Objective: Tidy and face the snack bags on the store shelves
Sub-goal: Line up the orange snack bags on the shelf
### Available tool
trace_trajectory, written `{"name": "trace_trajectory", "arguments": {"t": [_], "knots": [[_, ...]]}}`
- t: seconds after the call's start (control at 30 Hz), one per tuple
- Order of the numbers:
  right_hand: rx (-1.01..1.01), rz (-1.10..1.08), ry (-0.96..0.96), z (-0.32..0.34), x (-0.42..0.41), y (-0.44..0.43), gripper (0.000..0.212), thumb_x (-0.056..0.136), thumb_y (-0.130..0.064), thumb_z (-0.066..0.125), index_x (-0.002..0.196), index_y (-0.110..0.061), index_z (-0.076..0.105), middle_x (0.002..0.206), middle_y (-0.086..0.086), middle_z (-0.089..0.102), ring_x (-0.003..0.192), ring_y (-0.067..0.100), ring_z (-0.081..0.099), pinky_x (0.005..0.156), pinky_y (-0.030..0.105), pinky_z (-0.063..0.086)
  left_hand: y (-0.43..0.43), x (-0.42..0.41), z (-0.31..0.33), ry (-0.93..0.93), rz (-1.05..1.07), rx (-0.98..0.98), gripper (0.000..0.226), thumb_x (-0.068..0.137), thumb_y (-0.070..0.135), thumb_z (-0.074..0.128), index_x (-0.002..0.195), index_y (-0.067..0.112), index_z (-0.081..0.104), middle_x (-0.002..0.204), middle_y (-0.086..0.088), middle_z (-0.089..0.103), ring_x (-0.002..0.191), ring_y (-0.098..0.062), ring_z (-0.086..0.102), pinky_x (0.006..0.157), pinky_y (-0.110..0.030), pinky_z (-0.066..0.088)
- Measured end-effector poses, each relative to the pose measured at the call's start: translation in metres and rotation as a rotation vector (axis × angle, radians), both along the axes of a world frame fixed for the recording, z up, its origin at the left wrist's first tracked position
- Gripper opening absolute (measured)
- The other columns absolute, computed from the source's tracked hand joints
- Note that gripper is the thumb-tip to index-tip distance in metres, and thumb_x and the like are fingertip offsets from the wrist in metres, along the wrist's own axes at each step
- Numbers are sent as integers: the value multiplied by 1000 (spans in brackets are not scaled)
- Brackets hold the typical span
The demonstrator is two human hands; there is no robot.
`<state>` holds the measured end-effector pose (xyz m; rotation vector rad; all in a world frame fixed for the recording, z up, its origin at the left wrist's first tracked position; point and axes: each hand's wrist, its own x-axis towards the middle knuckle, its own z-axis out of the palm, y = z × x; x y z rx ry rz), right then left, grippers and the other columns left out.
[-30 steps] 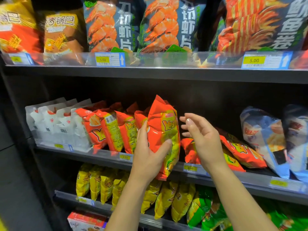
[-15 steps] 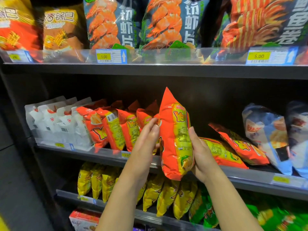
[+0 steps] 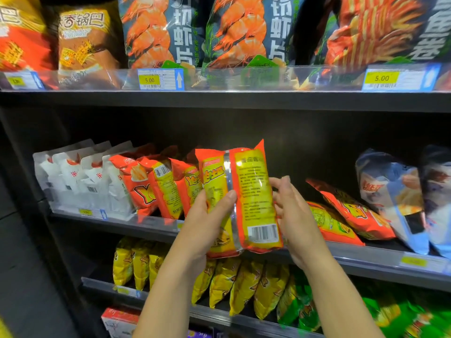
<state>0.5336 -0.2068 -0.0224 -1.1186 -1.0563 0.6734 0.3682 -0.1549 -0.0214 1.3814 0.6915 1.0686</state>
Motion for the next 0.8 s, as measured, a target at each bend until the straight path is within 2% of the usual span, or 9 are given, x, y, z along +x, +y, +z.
{"name": "trace_trajectory", "arguments": {"t": [0.1,0.17,0.3,0.37,0.47,0.53,0.6,0.73,0.8], "knots": [[13,91,201,5,7,-7,67,87,-70,37,131,-25,60,112,6,78,103,24,76,86,44,61,4,-7,-5,-170,-71,-228,53,87,49,69,133,24,68,121,-8,78,111,-28,76,102,-51,56],[21,134,240,7,10,-10,70,86,-70,38,132,-22,59,110,8,78,97,26,76,79,42,60,6,-7,-10,-279,-125,-338,56,87,47,75,134,17,69,126,-17,75,115,-35,74,106,-56,53],[15,154,167,7,10,-13,72,83,-71,41,132,-22,60,114,8,77,100,25,75,79,41,61,7,-3,-15,-334,-133,-344,55,85,44,75,131,15,69,123,-17,76,106,-32,77,92,-49,59],[3,154,110,7,10,-13,74,80,-74,44,133,-25,59,118,5,76,107,25,74,86,44,62,10,-2,-17,-313,-112,-297,60,82,47,79,133,16,68,124,-16,76,109,-32,76,89,-48,61],[-36,188,-33,6,11,-15,65,84,-70,50,135,-31,59,123,-3,75,113,19,73,94,44,61,10,0,-16,-181,-80,-127,58,87,48,74,138,23,63,126,-7,76,115,-29,74,97,-51,59],[-62,227,-118,5,13,-15,53,89,-54,61,135,-28,59,123,-7,75,113,14,73,88,33,62,9,2,-14,-62,-55,46,50,93,43,76,138,30,59,125,4,76,115,-19,74,94,-43,62],[-70,221,-172,2,19,-14,53,86,-38,73,135,-26,57,123,-9,75,113,12,72,86,28,62,9,1,-15,46,-28,192,57,88,36,76,140,36,54,127,13,74,117,-9,71,94,-34,62],[-59,174,-293,-6,32,-11,60,83,-13,85,134,-28,58,125,-5,73,116,16,71,95,39,61,15,-6,-20,193,13,384,80,81,27,88,147,40,45,134,20,66,125,1,62,101,-23,55],[-8,159,-315,-10,35,-10,57,79,-6,87,127,-28,63,122,-5,74,115,17,71,97,36,60,17,-7,-22,221,11,422,83,77,24,92,144,41,46,133,21,65,125,0,62,102,-21,54]]}}
